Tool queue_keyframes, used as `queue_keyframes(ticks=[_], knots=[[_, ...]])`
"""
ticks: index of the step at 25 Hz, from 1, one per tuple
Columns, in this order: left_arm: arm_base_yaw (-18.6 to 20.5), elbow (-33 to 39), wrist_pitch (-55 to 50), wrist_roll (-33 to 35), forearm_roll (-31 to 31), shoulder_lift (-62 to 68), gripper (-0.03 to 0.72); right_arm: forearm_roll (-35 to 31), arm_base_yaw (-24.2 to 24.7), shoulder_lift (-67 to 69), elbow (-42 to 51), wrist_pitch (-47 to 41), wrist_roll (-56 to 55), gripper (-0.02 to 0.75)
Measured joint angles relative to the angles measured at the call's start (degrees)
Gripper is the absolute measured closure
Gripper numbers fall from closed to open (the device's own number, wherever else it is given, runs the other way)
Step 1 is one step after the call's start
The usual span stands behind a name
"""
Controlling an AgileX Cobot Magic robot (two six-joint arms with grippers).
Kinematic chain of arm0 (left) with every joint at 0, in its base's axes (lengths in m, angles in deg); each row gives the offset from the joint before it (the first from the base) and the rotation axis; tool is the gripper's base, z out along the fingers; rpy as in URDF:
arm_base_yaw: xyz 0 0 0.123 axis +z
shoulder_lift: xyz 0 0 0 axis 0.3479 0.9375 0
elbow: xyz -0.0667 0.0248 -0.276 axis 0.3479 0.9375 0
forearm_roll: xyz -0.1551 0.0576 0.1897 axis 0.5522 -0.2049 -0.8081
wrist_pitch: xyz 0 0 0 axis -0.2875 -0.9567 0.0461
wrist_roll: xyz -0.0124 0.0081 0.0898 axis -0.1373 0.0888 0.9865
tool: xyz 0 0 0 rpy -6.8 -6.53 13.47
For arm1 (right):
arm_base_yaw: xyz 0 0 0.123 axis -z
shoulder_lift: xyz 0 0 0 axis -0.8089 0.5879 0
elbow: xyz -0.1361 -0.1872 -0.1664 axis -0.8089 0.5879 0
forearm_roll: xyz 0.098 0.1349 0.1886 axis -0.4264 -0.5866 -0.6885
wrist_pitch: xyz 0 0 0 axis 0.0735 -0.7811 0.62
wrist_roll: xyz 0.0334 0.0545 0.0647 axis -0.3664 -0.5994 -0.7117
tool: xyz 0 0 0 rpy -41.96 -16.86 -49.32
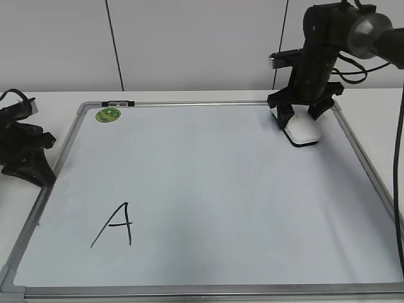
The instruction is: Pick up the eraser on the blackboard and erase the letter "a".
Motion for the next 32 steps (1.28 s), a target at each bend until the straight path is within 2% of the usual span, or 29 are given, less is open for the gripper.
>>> queue_keyframes(ticks=[9, 17, 22, 28, 32], knots=[[0.0, 0.0, 0.1, 0.0, 0.0, 0.0, 0.629, 0.5, 0.4, -12.2, 2.6, -0.4, 0.3, 0.212], [0.0, 0.0, 0.1, 0.0, -0.1, 0.0, 0.624, 3.0, 0.4, -23.0, 22.8, -0.4, -1.0, 0.212], [0.0, 0.0, 0.1, 0.0, -0.1, 0.0, 0.623, 2.2, 2.5, -26.9, 33.3, -0.3, -2.7, 0.212], [0.0, 0.0, 0.1, 0.0, -0.1, 0.0, 0.623, 0.1, 6.6, -27.5, 41.4, 5.2, -3.3, 0.212], [0.0, 0.0, 0.1, 0.0, -0.1, 0.0, 0.622, -1.5, 7.5, -27.5, 43.3, 8.8, -3.9, 0.212]])
